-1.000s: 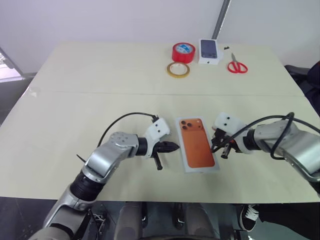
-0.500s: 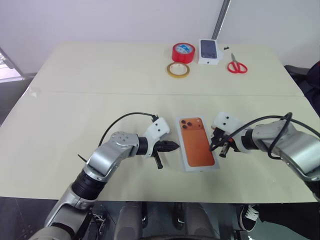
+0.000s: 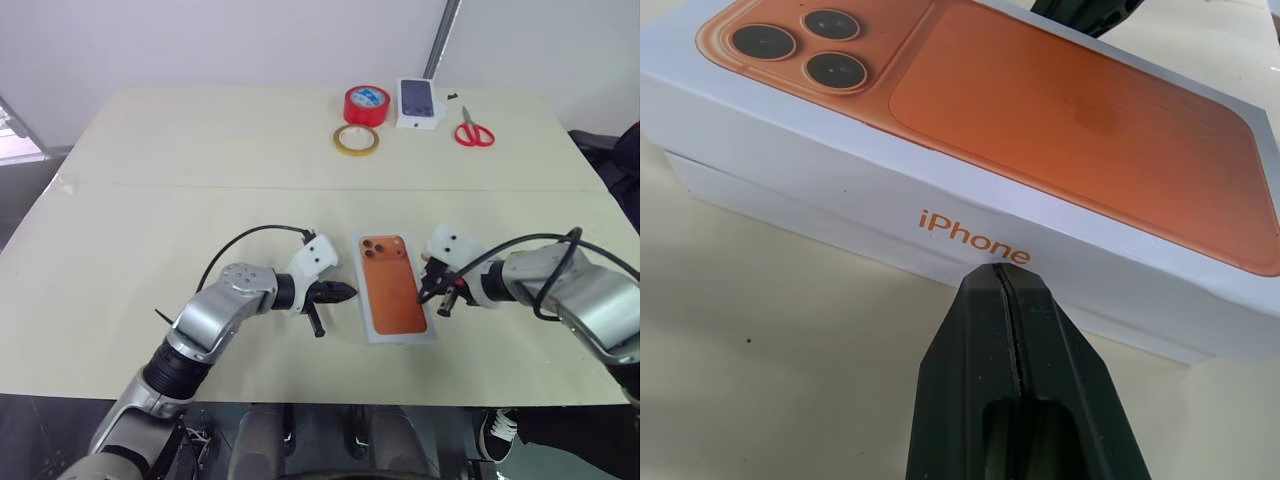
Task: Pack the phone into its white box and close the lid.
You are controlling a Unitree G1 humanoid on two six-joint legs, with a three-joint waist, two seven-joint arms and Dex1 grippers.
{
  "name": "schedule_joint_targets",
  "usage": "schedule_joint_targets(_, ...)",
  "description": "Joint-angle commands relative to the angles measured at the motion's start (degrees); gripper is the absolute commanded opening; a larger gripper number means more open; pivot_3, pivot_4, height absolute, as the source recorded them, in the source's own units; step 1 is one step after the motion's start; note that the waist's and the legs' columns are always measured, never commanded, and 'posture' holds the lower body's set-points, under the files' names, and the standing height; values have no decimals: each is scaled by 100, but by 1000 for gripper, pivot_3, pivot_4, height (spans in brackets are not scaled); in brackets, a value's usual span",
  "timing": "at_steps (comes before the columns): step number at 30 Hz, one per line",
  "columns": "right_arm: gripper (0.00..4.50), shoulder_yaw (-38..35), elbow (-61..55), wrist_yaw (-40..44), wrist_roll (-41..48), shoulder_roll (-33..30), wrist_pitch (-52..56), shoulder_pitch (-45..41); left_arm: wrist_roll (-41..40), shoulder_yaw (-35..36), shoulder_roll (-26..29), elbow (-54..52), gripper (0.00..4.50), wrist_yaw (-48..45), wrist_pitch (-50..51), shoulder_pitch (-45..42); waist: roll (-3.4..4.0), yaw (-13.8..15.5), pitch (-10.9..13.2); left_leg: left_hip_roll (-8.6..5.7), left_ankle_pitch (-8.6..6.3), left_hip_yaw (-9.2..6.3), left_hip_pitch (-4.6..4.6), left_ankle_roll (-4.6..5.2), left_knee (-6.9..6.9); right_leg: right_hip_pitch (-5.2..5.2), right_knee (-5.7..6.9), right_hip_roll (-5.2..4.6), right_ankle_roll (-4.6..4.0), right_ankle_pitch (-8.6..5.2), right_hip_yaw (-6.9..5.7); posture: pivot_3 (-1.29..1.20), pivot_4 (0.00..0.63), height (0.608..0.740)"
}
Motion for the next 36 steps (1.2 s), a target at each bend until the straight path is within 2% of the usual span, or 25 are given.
schedule_joint_targets(1, 57, -101, -197, 117, 68, 77, -73, 8, -111, 65, -124, -39, 0, 9, -115, -83, 0, 1, 0, 0, 0, 0, 0, 0, 0, 0, 0, 0, 0, 0, 0, 0, 150, 740)
schedule_joint_targets(18, 57, -214, 85, 188, -153, -44, -283, 80, -77, 249, -218, 304, 0, 246, -202, -26, 0, 4, 0, -1, 0, 0, 0, 0, 1, 0, 1, 0, 2, 1, 0, 0, 150, 740)
schedule_joint_targets(25, 57, -338, 333, 271, -295, -149, -482, -77, -243, 598, -280, 282, 0, 338, -120, -97, 0, 1, 0, -1, 0, 0, 0, 0, 1, 0, 1, 0, 3, 2, 0, 0, 150, 740)
schedule_joint_targets(31, 57, -891, 299, 928, -2, -501, -948, 146, -456, 1016, -465, 449, 0, 495, -102, -472, -1, 16, 0, -2, 0, 0, 0, 0, 2, 2, 1, 0, 3, 2, 0, 0, 150, 740)
schedule_joint_targets(36, 57, -1509, -304, 1434, 676, -474, -988, 743, -101, 727, -805, 1117, 0, 692, -478, -963, -3, 19, -2, -5, 0, -3, 2, 0, 4, 12, -2, 0, 7, 1, -1, 0, 150, 740)
